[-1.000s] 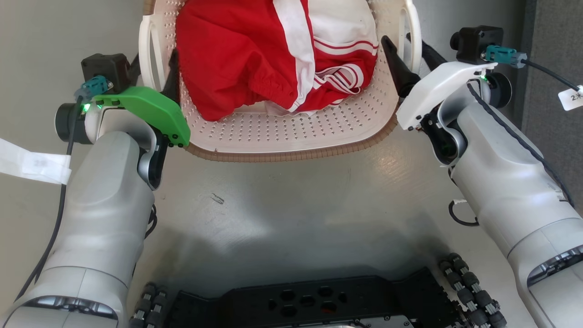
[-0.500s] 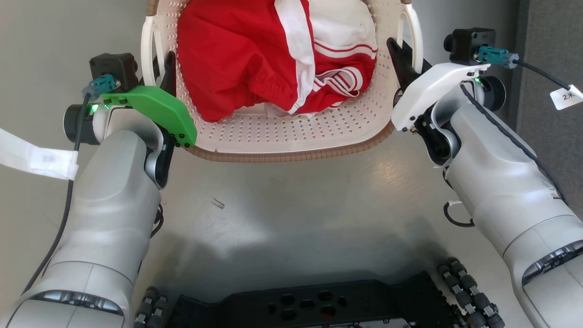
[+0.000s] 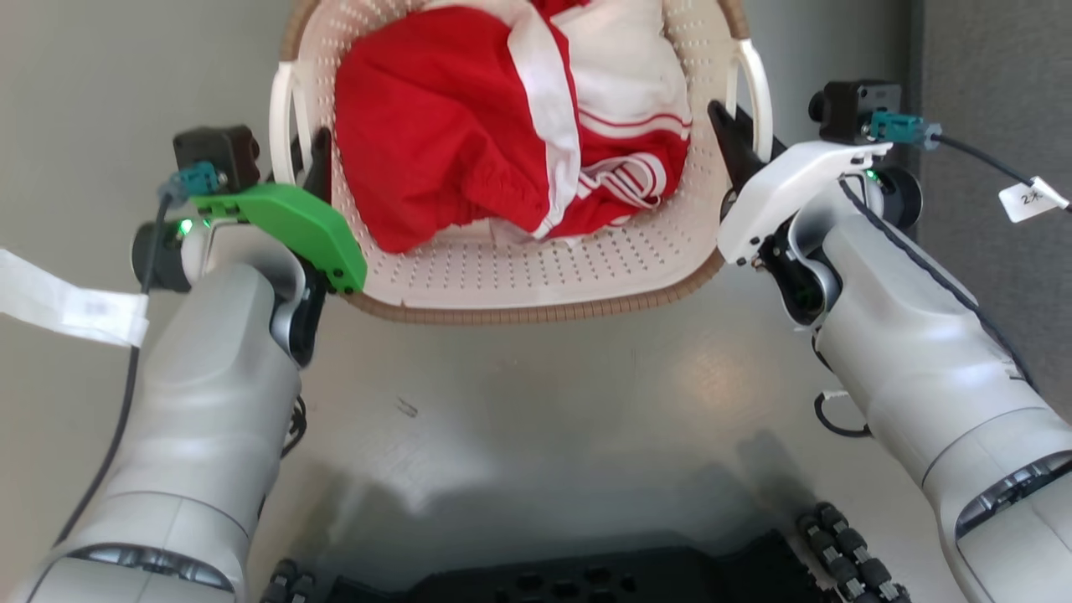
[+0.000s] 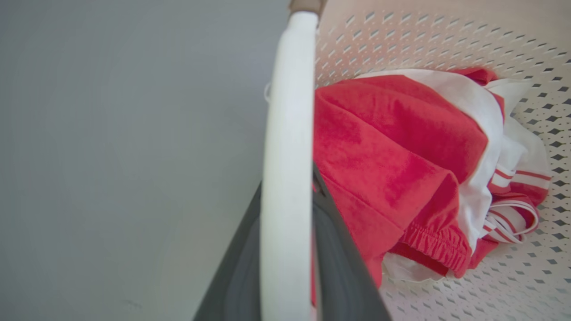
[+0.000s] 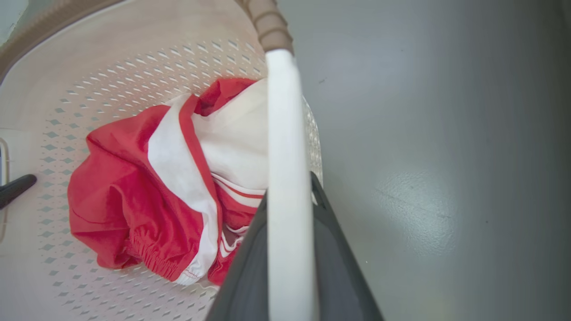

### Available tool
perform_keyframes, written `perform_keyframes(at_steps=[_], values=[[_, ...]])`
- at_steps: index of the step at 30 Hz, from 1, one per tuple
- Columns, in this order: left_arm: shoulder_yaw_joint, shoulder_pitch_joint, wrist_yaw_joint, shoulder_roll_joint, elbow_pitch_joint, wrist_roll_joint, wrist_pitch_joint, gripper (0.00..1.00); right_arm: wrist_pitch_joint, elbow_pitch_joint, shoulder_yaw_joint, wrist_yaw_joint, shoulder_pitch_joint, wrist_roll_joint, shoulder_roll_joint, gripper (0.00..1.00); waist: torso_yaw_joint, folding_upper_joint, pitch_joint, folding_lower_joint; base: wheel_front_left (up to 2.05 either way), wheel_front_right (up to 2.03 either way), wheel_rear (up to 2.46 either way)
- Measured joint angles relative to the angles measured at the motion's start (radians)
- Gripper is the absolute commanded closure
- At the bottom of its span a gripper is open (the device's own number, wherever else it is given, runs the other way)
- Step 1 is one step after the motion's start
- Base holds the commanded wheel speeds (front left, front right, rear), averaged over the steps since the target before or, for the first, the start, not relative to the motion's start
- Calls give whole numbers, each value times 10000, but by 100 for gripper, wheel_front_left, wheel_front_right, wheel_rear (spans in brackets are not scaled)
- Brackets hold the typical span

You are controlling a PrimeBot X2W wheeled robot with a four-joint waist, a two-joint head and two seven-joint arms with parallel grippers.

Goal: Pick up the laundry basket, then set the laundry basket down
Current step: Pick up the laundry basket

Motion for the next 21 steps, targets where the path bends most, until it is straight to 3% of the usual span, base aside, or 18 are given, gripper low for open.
perform_keyframes(at_steps=[21], values=[[-729,1314,-92,-52,786,-859,242,100,232,520,731,2,1231,951,257,100,-280,0,-2807,0,0,0,0]])
